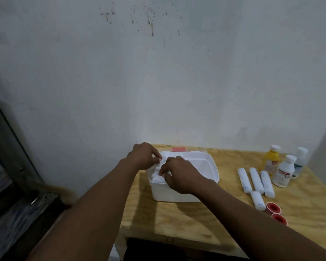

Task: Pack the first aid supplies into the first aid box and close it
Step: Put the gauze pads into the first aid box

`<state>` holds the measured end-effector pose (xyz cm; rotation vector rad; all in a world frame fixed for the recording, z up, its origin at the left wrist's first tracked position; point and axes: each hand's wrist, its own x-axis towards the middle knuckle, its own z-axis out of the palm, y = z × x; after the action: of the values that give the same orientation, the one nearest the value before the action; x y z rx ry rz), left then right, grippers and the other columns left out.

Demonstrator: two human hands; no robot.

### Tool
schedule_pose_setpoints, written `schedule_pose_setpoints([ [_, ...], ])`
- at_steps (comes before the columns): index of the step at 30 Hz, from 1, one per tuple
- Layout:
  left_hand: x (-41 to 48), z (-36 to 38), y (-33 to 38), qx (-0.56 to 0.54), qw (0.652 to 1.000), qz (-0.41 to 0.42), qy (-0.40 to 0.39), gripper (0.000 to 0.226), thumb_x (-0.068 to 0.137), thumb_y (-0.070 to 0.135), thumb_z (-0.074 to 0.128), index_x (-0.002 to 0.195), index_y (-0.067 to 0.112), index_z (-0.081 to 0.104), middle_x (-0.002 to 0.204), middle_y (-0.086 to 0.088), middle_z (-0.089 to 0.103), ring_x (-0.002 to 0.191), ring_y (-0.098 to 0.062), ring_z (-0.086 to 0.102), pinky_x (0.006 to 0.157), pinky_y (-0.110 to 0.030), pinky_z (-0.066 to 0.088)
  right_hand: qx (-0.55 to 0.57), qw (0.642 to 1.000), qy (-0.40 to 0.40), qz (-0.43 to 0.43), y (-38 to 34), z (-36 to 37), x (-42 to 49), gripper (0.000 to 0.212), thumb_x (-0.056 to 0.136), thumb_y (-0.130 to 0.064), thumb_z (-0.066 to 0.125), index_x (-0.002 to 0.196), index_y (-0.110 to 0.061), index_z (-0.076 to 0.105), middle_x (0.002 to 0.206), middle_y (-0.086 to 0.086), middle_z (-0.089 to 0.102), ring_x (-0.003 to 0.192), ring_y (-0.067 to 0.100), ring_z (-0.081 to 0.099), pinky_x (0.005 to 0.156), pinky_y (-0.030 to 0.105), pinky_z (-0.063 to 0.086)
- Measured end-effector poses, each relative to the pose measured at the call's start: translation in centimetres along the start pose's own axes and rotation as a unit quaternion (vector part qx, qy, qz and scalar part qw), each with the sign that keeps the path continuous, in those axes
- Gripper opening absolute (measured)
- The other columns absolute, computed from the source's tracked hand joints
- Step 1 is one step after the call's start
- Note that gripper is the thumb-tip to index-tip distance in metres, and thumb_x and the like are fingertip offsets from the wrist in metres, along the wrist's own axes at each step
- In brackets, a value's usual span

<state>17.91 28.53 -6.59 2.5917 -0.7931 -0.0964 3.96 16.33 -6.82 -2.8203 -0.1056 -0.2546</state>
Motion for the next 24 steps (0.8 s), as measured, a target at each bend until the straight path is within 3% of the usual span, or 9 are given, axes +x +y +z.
schedule_pose_setpoints([
  [7,-0.1,-0.5,1.0,0.027,0.999,0.016,0.009,0.007,0.080,0.042,0.072,0.082,0.039,0.078,0.109,0.003,0.073,0.111,-0.024,0.060,0.097,-0.045,0.051,0.008,1.000,-0.015,0.001,0.2,-0.7,0.1,0.033,0.092,-0.022,0.046,0.111,-0.027,0.072,0.116,0.001,0.066,0.106,0.026,0.057,0.089,0.044,0.048],
  [11,-0.3,-1.6,2.0,-0.014,0.999,0.035,0.023,0.016,0.076,0.045,0.067,0.081,0.038,0.079,0.104,0.005,0.075,0.109,-0.026,0.061,0.095,-0.045,0.052,0.077,0.995,0.061,0.010,1.1,-2.0,-0.6,0.029,0.090,-0.022,0.049,0.107,-0.026,0.072,0.108,-0.007,0.072,0.097,0.015,0.063,0.089,0.037,0.051],
  [13,-0.5,-2.3,2.8,-0.030,0.998,0.041,0.039,0.018,0.076,0.044,0.066,0.083,0.036,0.080,0.105,0.008,0.075,0.112,-0.024,0.060,0.098,-0.044,0.050,0.106,0.989,0.106,0.019,1.6,-3.4,-1.2,0.023,0.087,-0.019,0.051,0.099,-0.024,0.070,0.098,-0.007,0.072,0.086,0.012,0.063,0.079,0.032,0.051],
  [15,-0.5,-2.9,3.8,-0.040,0.996,0.051,0.058,0.015,0.083,0.037,0.069,0.089,0.031,0.081,0.104,0.009,0.072,0.111,-0.018,0.058,0.098,-0.035,0.047,0.118,0.982,0.139,0.044,2.5,-5.4,-1.8,0.018,0.086,-0.017,0.052,0.093,-0.023,0.066,0.089,-0.005,0.071,0.074,0.013,0.061,0.069,0.030,0.050],
  [19,-0.5,-3.2,7.2,-0.025,0.994,0.097,0.052,0.018,0.090,0.031,0.069,0.099,0.021,0.081,0.102,0.006,0.070,0.100,-0.011,0.058,0.087,-0.024,0.041,0.104,0.977,0.151,0.114,5.9,-9.2,-3.9,0.015,0.084,-0.015,0.052,0.090,-0.020,0.065,0.077,-0.008,0.063,0.072,0.016,0.059,0.067,0.032,0.048],
  [21,-0.2,-2.4,9.2,-0.015,0.993,0.111,0.035,0.017,0.090,0.032,0.068,0.097,0.022,0.080,0.108,0.005,0.073,0.105,-0.014,0.063,0.090,-0.027,0.047,0.081,0.975,0.132,0.159,8.1,-10.2,-5.3,0.014,0.084,-0.016,0.054,0.090,-0.018,0.066,0.076,-0.012,0.058,0.076,0.017,0.059,0.071,0.032,0.048],
  [24,0.0,-0.5,12.4,-0.013,0.992,0.128,0.010,0.012,0.086,0.035,0.067,0.090,0.029,0.078,0.101,0.009,0.069,0.105,-0.016,0.064,0.094,-0.039,0.053,0.045,0.970,0.093,0.222,11.4,-10.6,-7.5,0.010,0.083,-0.020,0.058,0.089,-0.019,0.065,0.091,-0.003,0.064,0.085,0.021,0.062,0.076,0.035,0.053],
])
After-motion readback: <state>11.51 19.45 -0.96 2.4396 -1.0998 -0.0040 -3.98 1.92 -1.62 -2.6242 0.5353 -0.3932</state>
